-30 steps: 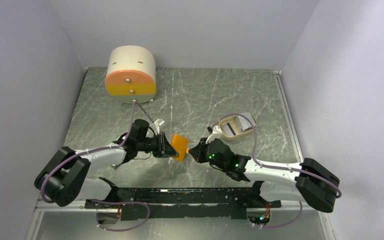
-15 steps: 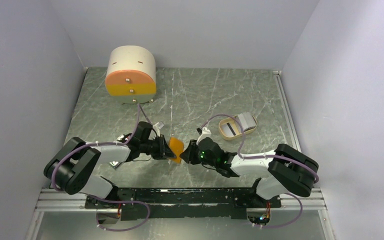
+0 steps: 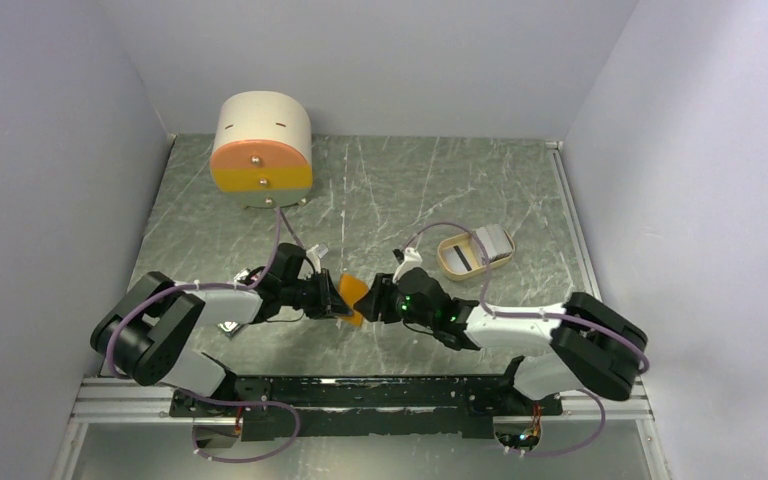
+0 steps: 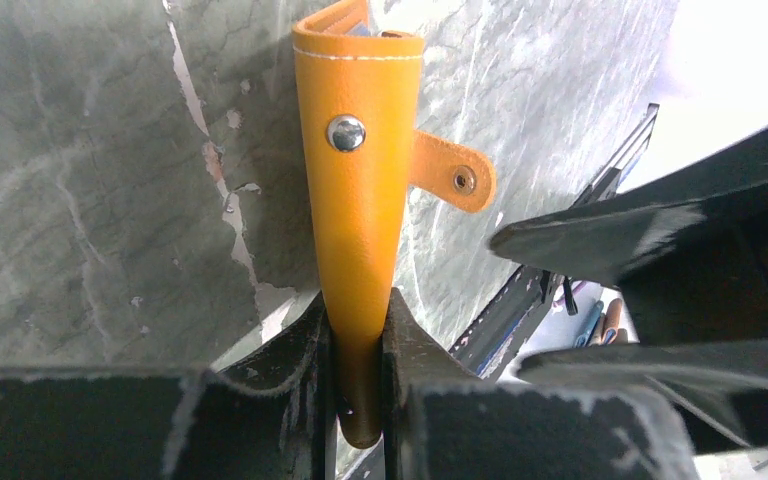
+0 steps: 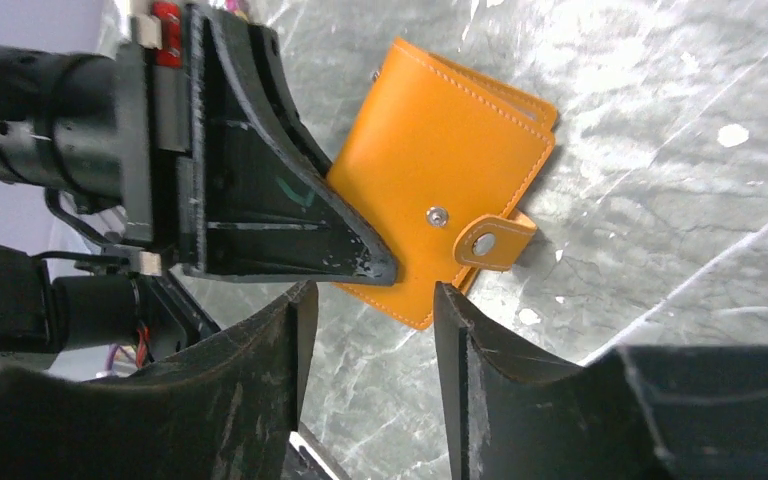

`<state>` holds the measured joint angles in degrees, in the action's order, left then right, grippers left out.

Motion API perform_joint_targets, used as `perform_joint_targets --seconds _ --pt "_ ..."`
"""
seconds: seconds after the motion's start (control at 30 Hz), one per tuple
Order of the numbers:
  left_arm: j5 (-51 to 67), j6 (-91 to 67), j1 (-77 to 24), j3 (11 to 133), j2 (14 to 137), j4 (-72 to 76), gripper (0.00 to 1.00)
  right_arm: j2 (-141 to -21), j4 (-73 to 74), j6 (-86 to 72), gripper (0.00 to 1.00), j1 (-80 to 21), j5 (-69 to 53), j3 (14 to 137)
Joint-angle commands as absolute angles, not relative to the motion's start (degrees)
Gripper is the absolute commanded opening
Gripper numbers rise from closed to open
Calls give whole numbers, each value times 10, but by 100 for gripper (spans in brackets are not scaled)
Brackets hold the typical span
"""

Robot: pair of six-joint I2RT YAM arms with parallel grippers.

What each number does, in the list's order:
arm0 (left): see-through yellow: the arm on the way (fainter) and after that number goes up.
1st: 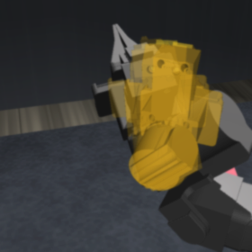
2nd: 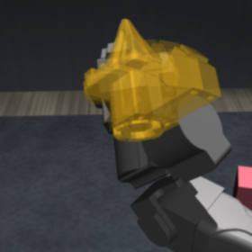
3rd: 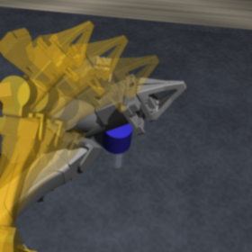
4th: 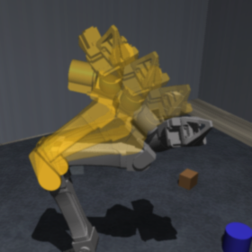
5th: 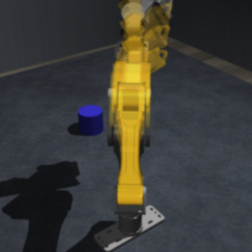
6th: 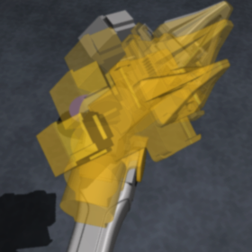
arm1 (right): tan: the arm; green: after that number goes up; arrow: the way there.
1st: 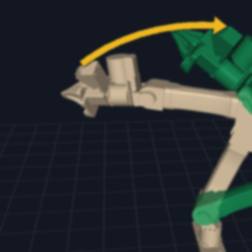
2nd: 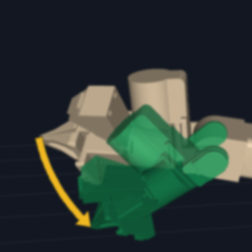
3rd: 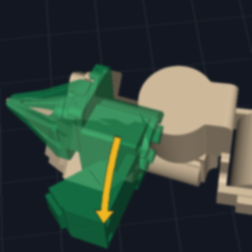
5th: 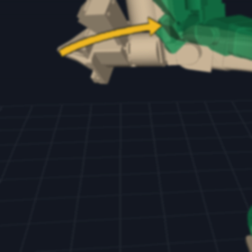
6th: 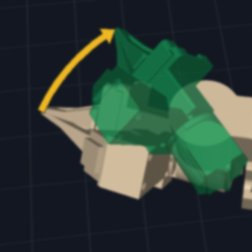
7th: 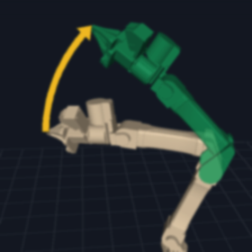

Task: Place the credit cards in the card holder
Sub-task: Close the card holder at the center of the board.

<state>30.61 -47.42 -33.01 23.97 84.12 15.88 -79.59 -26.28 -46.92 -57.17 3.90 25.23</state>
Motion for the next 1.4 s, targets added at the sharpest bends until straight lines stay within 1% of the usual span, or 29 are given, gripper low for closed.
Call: perform_joint_targets --seconds 0.0,0.07,0.13,0.23,0.3,0.37,0.43,0.5,0.57,0.7,0.83,0.97,1.23,1.37 --pt "279 -465 -334 241 848 145 9 -723 -146 -443 51 -567 69 282" --pt "278 -464 -334 243 844 138 9 -678 -97 -444 52 -564 89 275" --pt "277 -461 -334 247 842 131 9 -633 -50 -446 49 -560 114 273" --pt "277 -458 -334 252 842 126 9 -591 -27 -440 39 -555 140 260" --pt "282 -459 -334 252 844 131 9 -588 -45 -439 37 -548 134 250" --pt "288 -460 -334 251 845 136 9 -607 -85 -439 37 -537 111 239" --pt "299 -458 -334 248 851 146 9 -645 -143 -441 38 -516 62 235" --pt "303 -458 -334 245 856 151 9 -677 -197 -451 46 -495 18 229" --pt "300 -459 -334 244 857 148 9 -703 -244 -483 49 -471 -19 219" --pt "297 -460 -335 242 846 147 9 -752 -264 -572 49 -462 -17 218" --pt "302 -463 -335 245 842 151 9 -817 -316 -569 49 -463 -49 225" --pt "304 -460 -336 250 843 146 9 -868 -369 -567 45 -462 -67 233" --pt "304 -460 -341 250 842 146 9 -887 -433 -577 40 -458 -78 220" --pt "304 -460 -341 251 839 145 9 -884 -389 -585 44 -457 -51 228"
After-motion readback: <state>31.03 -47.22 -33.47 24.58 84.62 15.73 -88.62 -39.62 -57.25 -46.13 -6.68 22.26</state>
